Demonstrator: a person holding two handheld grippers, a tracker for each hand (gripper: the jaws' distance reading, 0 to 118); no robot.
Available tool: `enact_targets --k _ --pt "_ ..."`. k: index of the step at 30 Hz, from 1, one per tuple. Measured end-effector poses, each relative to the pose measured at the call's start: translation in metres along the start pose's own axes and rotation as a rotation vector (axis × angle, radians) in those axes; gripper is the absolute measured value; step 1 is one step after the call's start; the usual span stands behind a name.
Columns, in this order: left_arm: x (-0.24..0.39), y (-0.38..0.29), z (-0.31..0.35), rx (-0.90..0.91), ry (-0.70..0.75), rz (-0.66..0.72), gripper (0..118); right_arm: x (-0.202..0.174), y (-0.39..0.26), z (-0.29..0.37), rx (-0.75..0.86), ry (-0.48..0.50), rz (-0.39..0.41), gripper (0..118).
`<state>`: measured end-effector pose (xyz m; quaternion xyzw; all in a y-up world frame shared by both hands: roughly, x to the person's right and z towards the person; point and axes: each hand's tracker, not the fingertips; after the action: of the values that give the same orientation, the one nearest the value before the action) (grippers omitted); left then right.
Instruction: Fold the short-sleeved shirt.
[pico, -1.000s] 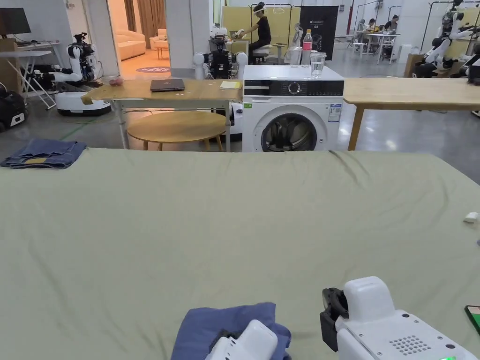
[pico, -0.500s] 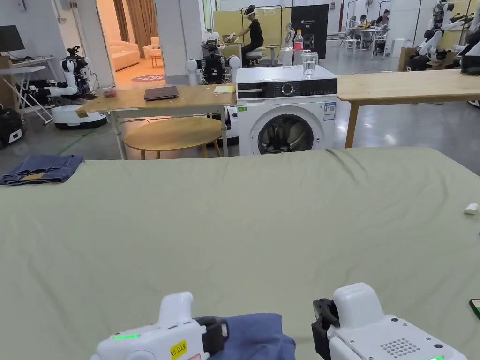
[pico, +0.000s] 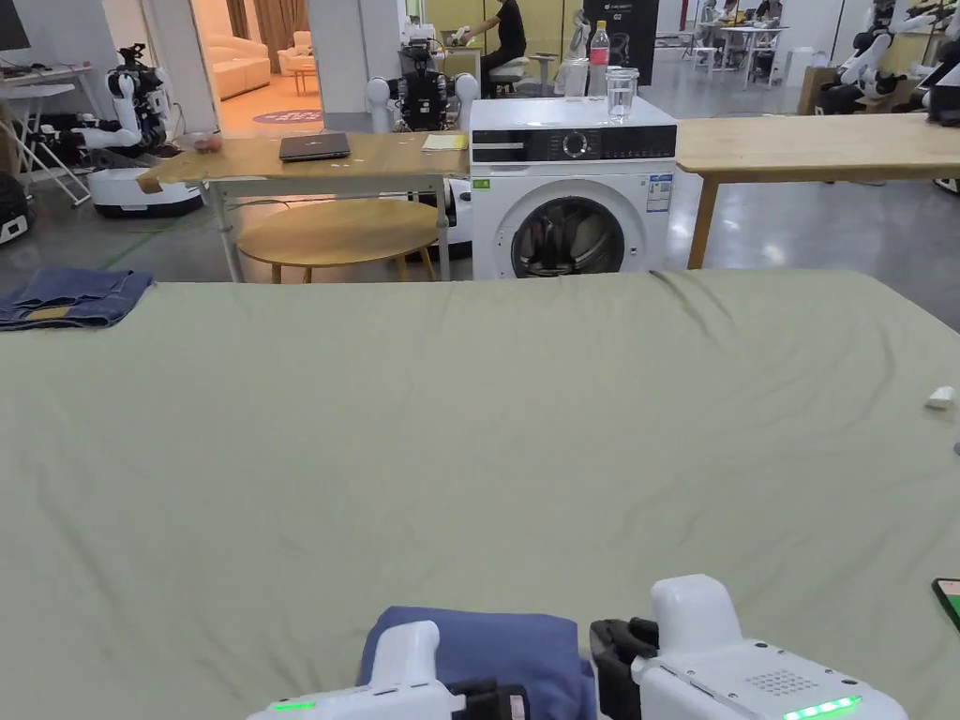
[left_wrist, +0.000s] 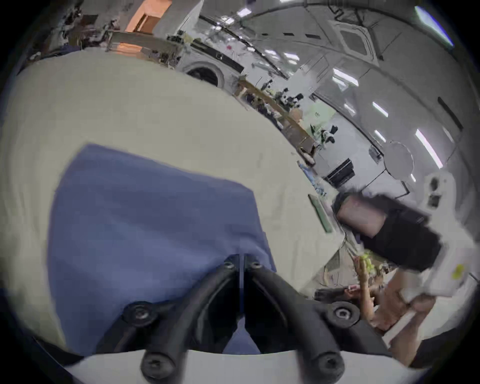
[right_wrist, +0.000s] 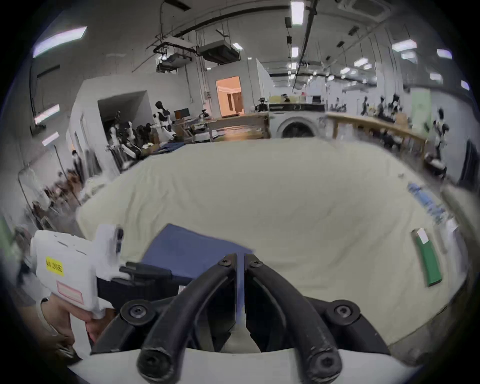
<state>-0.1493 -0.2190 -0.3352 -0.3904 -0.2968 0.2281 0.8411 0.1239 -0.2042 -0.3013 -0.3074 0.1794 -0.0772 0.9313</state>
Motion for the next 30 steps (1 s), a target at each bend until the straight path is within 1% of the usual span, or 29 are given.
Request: enact_targets --k 2,3,4,5,6,7,8,10,11,13,14,17,19,20,21,22,23,24,25,26,27,28,29,30 --pt "-0.008 0.004 0.027 0.062 -0.017 0.014 0 0.001 -0.012 -0.018 -0.043 0.095 -0.104 4" --pt "-0.013 0.006 0.039 0.073 -0.008 0.015 7 0.001 -0.019 -0.026 -0.066 0.134 -0.145 4" --pt "-0.019 0.007 0.05 0.095 -0.003 0.019 25 0.0 -0.024 -0.034 -0.088 0.175 -0.179 4" --pt "-0.029 0.008 0.06 0.104 -0.003 0.024 61 0.001 -0.031 -0.043 -0.107 0.217 -0.222 4" --pt "-0.037 0.009 0.067 0.103 0.0 0.03 88 0.001 -0.035 -0.05 -0.125 0.234 -0.262 4" --pt "-0.049 0.009 0.073 0.105 0.016 0.047 107 -0.001 -0.038 -0.057 -0.151 0.214 -0.277 4" --pt "-0.058 0.008 0.076 0.106 0.032 0.069 112 -0.002 -0.039 -0.061 -0.172 0.185 -0.255 4" --pt "-0.081 0.006 0.085 0.114 0.056 0.148 112 -0.001 -0.041 -0.063 -0.194 0.11 -0.208 4" --pt "-0.091 0.004 0.085 0.112 0.044 0.183 112 0.001 -0.041 -0.063 -0.196 0.11 -0.216 4" --pt "-0.112 0.001 0.079 0.09 -0.011 0.264 112 0.012 -0.04 -0.063 -0.22 0.082 -0.265 4" --pt "-0.119 0.0 0.073 0.077 -0.022 0.3 112 0.015 -0.04 -0.063 -0.218 0.078 -0.276 4" --pt "-0.14 -0.006 0.043 0.013 -0.151 0.408 112 0.02 -0.041 -0.06 -0.209 0.071 -0.266 4" --pt "-0.147 -0.012 0.018 -0.008 -0.303 0.459 112 0.018 -0.043 -0.059 -0.206 0.073 -0.263 4" --pt "-0.15 -0.014 0.007 -0.009 -0.379 0.492 108 0.018 -0.043 -0.058 -0.203 0.073 -0.265 4" --pt "-0.152 -0.015 -0.005 -0.019 -0.424 0.541 94 0.018 -0.043 -0.058 -0.198 0.076 -0.266 4" --pt "-0.148 -0.015 -0.009 0.007 -0.382 0.556 60 0.018 -0.043 -0.058 -0.193 0.078 -0.262 4" --pt "-0.142 -0.012 -0.011 0.028 -0.295 0.534 36 0.016 -0.043 -0.057 -0.187 0.08 -0.254 4" --pt "-0.137 -0.011 -0.014 0.01 -0.177 0.508 33 0.015 -0.042 -0.056 -0.179 0.082 -0.245 4" --pt "-0.139 -0.012 -0.016 0.014 -0.15 0.512 33 0.015 -0.041 -0.055 -0.173 0.081 -0.236 4" --pt "-0.143 -0.012 -0.015 0.015 -0.223 0.541 31 0.015 -0.04 -0.054 -0.168 0.085 -0.229 4" --pt "-0.143 -0.01 -0.009 0.02 -0.228 0.537 31 0.013 -0.04 -0.053 -0.162 0.084 -0.221 4" --pt "-0.136 -0.007 -0.002 0.031 -0.2 0.512 31 0.013 -0.039 -0.051 -0.149 0.087 -0.214 4" --pt "-0.134 -0.001 0.005 0.022 -0.156 0.452 31 0.012 -0.038 -0.049 -0.137 0.093 -0.214 4" --pt "-0.136 0.004 0.013 0.026 -0.143 0.421 31 0.012 -0.037 -0.047 -0.124 0.104 -0.219 4"
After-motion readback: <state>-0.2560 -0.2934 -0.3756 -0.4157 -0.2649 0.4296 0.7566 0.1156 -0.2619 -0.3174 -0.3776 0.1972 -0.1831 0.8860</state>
